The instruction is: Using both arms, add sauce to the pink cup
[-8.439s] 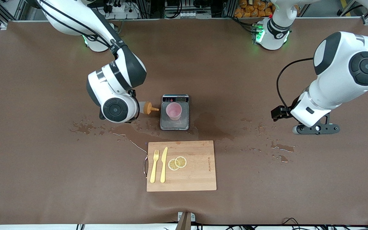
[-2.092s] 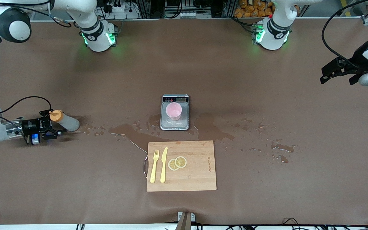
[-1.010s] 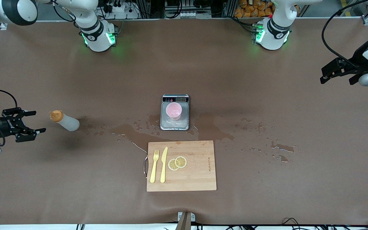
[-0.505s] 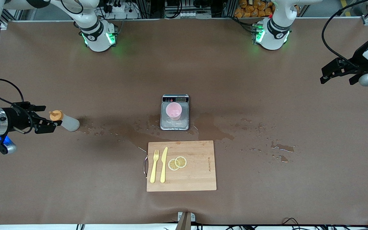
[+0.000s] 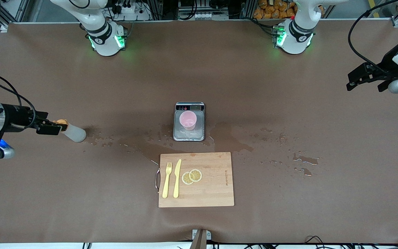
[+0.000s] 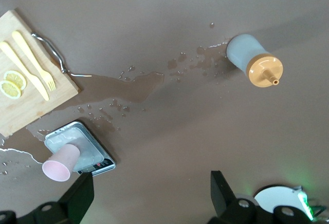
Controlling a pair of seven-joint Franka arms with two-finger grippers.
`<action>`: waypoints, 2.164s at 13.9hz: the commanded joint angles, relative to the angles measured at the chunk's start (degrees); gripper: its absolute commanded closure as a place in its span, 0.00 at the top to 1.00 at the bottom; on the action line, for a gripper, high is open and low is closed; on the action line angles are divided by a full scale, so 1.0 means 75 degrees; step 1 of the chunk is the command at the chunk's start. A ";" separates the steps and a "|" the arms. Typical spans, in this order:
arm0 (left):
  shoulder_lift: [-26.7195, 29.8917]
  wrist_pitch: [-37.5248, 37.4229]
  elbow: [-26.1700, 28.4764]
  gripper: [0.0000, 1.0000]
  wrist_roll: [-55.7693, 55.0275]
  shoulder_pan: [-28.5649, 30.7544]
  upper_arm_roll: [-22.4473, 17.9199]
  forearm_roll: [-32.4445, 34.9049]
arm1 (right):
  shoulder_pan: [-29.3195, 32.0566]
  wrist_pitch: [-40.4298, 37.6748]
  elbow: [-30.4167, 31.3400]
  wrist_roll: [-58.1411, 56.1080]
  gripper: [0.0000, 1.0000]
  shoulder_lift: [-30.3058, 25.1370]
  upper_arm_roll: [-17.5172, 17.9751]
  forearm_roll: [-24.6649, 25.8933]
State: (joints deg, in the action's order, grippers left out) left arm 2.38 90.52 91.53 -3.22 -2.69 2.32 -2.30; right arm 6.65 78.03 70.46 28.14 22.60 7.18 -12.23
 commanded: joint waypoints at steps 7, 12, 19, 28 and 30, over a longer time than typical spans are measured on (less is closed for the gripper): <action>-0.0035 -0.0092 -0.0064 1.00 0.0137 0.0042 0.0019 0.0143 | 0.0039 0.1925 0.3577 -0.1983 1.00 -0.3152 -0.0044 0.0811; -0.0012 -0.0116 -0.0052 1.00 0.0125 0.0042 0.0030 0.0143 | -0.0043 0.1983 0.3648 -0.2076 1.00 -0.3341 0.0026 0.0881; -0.0047 -0.0092 -0.0099 1.00 0.0137 0.0042 -0.0005 0.0131 | -0.0372 0.2182 0.3167 -0.2076 1.00 -0.3107 0.0027 0.1291; -0.0035 -0.0104 -0.0099 1.00 0.0149 0.0042 0.0007 0.0131 | -0.0501 0.2276 0.3179 -0.2100 1.00 -0.3107 0.0015 0.1678; -0.0035 -0.0104 -0.0099 1.00 0.0149 0.0030 0.0007 0.0131 | -0.0500 0.2241 0.3191 -0.2088 1.00 -0.3142 0.0015 0.1678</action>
State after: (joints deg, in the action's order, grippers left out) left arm 2.19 90.43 91.59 -3.22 -2.65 2.07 -2.30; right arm 3.67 95.01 95.15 12.79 -1.06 7.69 -0.97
